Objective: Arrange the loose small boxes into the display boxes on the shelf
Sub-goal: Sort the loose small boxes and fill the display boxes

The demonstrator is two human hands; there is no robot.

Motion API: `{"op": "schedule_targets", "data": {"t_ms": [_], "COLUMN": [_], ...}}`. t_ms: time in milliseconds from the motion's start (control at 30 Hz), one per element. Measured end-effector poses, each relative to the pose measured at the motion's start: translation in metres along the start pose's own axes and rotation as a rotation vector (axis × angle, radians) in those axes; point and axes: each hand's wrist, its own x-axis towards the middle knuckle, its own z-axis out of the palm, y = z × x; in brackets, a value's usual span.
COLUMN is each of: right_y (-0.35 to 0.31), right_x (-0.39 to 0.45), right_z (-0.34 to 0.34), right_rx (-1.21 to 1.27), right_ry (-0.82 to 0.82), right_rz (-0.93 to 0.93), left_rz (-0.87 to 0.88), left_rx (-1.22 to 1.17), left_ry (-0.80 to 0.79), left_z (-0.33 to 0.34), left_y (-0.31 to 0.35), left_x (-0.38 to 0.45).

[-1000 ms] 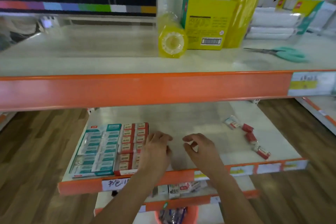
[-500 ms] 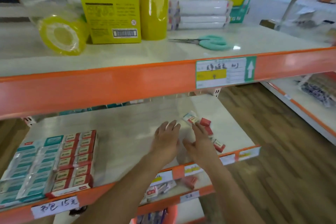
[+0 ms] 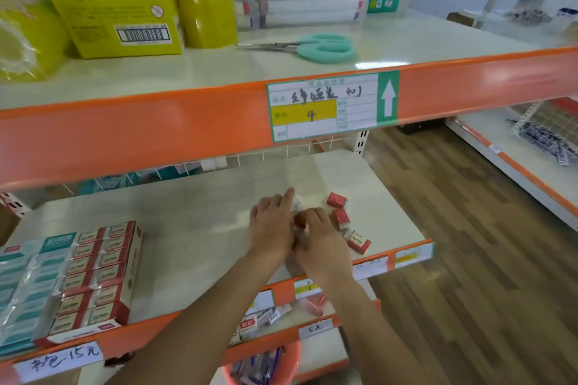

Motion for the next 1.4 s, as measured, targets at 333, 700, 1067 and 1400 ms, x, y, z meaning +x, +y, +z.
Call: {"op": "schedule_targets", "data": {"t_ms": [333, 700, 1067, 1400], "right_y": [0.004, 0.011, 0.013, 0.015], "right_x": [0.001, 0.002, 0.0, 0.001], "right_z": [0.003, -0.007, -0.008, -0.008], "right_rx": [0.094, 0.201, 0.216, 0.183], "right_ry": [0.02, -0.141, -0.236, -0.246], "right_rz": [0.129, 0.018, -0.019, -0.005], "left_rz": [-0.158, -0.05, -0.115, -0.072], "left_rx": [-0.2, -0.348, -0.538, -0.382], "left_ry": [0.16, 0.188, 0.257, 0.3], "left_z": [-0.007, -0.011, -0.013, -0.011], "left_y": [-0.034, -0.035, -0.043, -0.045], "left_x": [-0.048, -0.069, -0.068, -0.071]}}
